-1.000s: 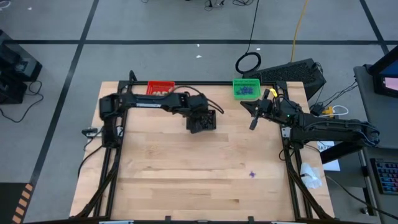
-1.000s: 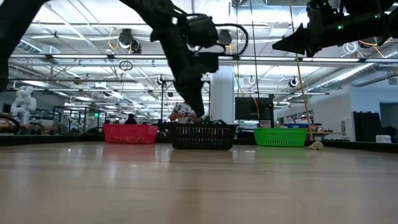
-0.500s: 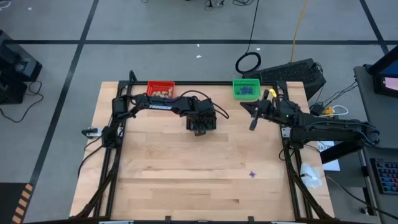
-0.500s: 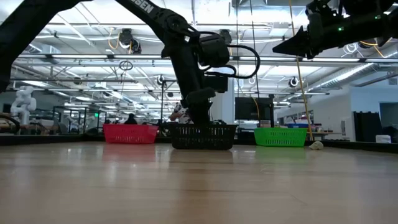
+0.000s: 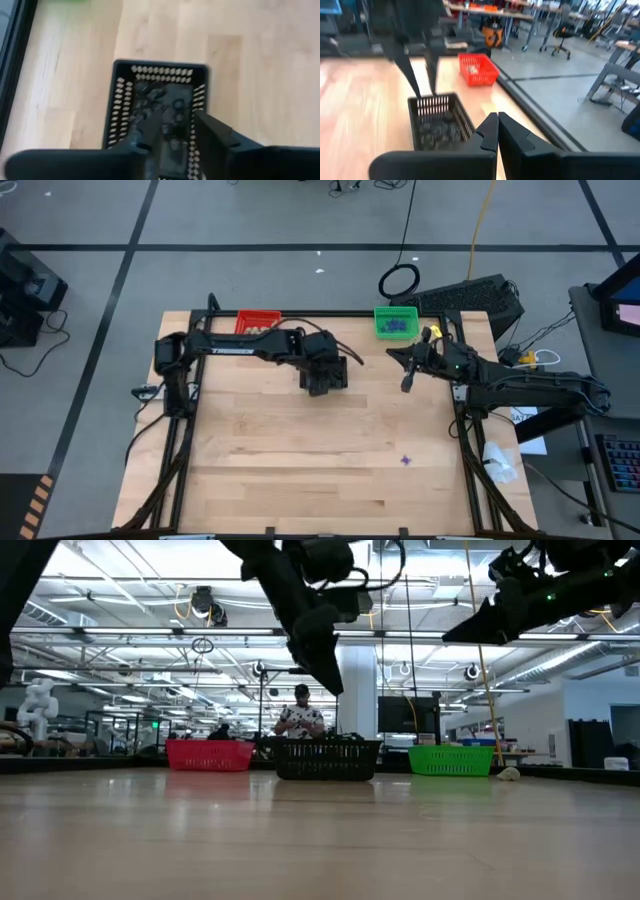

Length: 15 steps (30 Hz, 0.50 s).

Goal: Sort Halloween decoration
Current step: Put the white skull toy into the orange bin

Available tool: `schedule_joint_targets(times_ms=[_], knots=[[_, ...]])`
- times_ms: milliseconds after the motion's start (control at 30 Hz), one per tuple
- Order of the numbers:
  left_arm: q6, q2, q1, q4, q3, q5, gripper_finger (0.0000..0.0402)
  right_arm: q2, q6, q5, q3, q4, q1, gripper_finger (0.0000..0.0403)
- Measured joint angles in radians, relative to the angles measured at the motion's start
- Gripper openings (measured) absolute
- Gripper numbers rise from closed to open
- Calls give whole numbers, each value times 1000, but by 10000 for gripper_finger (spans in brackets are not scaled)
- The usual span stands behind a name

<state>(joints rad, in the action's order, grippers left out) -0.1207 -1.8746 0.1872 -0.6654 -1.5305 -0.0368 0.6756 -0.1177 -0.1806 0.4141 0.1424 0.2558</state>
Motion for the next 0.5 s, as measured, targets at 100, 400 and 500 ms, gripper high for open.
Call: schedule_joint_targets(times_ms=[100,400,500], knots=[[7,54,-14,102,88,0,62,0,0,0,0,-60,0,0],[69,272,-59,455,501,7,12,0,45,-69,0,-343,3,11],[105,358,-79,573,626,17,9,7,61,-138,-3,-425,30,34]])
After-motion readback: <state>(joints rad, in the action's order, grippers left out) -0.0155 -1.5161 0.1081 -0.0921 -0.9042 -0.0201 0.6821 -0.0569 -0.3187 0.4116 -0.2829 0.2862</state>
